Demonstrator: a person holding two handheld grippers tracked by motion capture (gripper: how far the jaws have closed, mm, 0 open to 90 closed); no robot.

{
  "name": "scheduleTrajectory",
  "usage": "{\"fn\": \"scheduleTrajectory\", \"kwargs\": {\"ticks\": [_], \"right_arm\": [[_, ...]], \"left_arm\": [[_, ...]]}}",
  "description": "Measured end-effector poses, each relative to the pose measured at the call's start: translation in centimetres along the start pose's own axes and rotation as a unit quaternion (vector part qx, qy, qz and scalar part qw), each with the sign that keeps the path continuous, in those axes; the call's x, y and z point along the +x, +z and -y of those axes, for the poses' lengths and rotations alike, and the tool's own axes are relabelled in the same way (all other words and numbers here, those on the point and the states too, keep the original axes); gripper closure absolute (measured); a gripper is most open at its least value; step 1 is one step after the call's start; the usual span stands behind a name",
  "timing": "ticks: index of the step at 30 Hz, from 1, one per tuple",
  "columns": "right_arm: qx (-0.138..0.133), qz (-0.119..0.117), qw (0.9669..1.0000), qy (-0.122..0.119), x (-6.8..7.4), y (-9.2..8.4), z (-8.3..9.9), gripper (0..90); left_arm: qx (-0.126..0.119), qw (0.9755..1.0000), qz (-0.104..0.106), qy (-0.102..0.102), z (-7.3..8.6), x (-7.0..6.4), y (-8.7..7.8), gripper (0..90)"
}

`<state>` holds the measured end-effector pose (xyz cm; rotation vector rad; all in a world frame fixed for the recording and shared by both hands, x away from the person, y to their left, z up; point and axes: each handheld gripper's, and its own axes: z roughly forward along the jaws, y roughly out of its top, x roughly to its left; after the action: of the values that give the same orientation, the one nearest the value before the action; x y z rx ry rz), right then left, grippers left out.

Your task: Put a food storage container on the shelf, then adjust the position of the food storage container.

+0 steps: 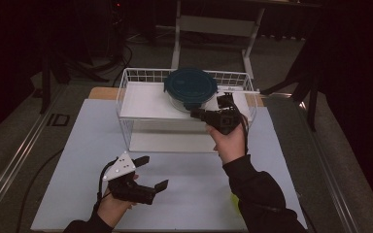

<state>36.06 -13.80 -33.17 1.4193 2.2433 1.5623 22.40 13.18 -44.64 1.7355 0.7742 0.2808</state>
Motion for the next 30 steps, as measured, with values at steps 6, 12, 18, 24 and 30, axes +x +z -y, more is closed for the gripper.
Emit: {"fn": "scheduleTrajectory", "kwargs": {"ticks": [6, 12, 18, 24, 30], "right_arm": [[-0.003, -0.017, 0.9997, -0.016, 0.4, -1.1, 0.8, 72.3], [-0.015, -0.039, 0.9983, -0.040, 0.3, -2.9, 2.5, 39.7], [-0.034, -0.056, 0.9955, -0.068, -0.4, -4.4, 4.7, 17.0], [-0.036, -0.063, 0.9910, -0.113, -1.3, -7.3, 7.4, 15.2], [-0.031, -0.071, 0.9910, -0.109, -2.9, -9.6, 10.1, 15.2]], "left_arm": [[-0.002, 0.9998, 0.005, 0.017, -0.3, -0.1, -0.5, 0.1], [-0.017, 0.9992, -0.003, 0.037, 0.4, 0.0, -1.2, 0.1], [-0.005, 0.9993, -0.005, 0.037, 1.3, 0.0, -1.3, 0.1], [-0.003, 0.9987, -0.003, 0.051, 2.3, -0.1, -1.6, 0.1], [-0.008, 0.9988, 0.005, 0.048, 2.7, 0.0, -1.5, 0.1]]}}
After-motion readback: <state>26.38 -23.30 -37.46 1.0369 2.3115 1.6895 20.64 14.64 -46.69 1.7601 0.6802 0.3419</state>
